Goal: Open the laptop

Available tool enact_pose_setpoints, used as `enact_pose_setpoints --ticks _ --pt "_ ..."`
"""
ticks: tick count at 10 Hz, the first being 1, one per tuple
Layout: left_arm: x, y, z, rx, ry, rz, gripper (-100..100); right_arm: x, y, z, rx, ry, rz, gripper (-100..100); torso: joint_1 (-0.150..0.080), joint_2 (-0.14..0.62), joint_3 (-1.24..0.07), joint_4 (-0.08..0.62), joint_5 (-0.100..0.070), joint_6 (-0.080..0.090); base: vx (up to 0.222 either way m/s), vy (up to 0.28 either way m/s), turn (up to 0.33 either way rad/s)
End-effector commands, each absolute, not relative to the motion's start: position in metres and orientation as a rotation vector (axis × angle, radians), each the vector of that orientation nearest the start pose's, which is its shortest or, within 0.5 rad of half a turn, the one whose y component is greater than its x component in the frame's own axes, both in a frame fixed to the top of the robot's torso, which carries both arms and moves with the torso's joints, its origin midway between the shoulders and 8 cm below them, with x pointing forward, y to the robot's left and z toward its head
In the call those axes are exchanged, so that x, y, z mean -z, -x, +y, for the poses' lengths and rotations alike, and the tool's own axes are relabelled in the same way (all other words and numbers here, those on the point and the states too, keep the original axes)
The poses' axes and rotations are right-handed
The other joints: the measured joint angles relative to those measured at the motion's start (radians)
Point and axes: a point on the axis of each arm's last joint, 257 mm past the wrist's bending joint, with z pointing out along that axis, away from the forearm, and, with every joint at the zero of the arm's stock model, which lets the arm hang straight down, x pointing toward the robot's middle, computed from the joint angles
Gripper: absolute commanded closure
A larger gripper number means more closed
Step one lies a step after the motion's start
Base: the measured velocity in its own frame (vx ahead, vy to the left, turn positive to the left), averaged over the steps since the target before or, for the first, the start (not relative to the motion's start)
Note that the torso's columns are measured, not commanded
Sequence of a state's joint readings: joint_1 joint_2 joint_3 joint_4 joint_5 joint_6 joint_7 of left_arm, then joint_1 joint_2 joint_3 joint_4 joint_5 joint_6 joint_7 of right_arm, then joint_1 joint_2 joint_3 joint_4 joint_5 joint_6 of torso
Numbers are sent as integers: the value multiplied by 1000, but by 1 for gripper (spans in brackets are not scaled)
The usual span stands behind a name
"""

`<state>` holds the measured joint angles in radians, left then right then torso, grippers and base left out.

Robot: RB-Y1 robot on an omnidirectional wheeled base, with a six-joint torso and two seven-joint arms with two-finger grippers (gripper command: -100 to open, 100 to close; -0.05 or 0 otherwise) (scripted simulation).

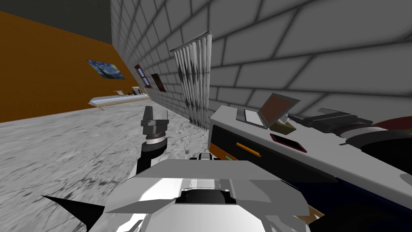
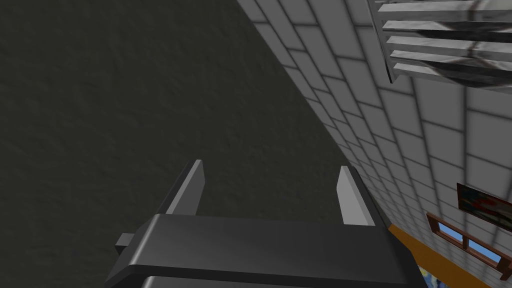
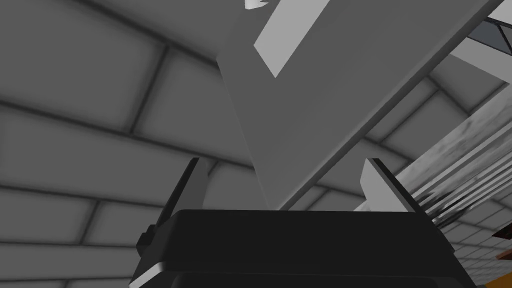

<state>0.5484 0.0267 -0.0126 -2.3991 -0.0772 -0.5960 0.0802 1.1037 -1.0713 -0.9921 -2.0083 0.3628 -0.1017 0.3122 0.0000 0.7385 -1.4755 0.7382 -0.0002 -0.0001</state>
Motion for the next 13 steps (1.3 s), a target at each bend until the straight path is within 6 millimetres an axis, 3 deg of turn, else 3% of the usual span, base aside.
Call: enact_pose_setpoints --ticks 1,3,5,6,13 --pt "-76 -300 256 1367 478 550 0 -79 -332 -610 709 366 1563 -100 1 -2 -1 -1 1 0 59 79 15" --pt "-76 -300 256 1367 478 550 0 -93 -339 -613 765 410 1551 -100 0 -1 -1 0 0 0 57 74 14" --pt "-76 -300 256 1367 478 550 0 -89 -338 -612 749 398 1555 -100 -3 1 0 0 -1 0 20 21 3" --pt "-76 -300 256 1367 478 550 0 -89 -338 -612 748 398 1555 100 -3 2 1 1 -1 0 0 0 0" --pt "-76 -300 256 1367 478 550 0 -87 -352 -584 894 678 1582 100 -4 0 0 -1 -2 2 61 55 -84"
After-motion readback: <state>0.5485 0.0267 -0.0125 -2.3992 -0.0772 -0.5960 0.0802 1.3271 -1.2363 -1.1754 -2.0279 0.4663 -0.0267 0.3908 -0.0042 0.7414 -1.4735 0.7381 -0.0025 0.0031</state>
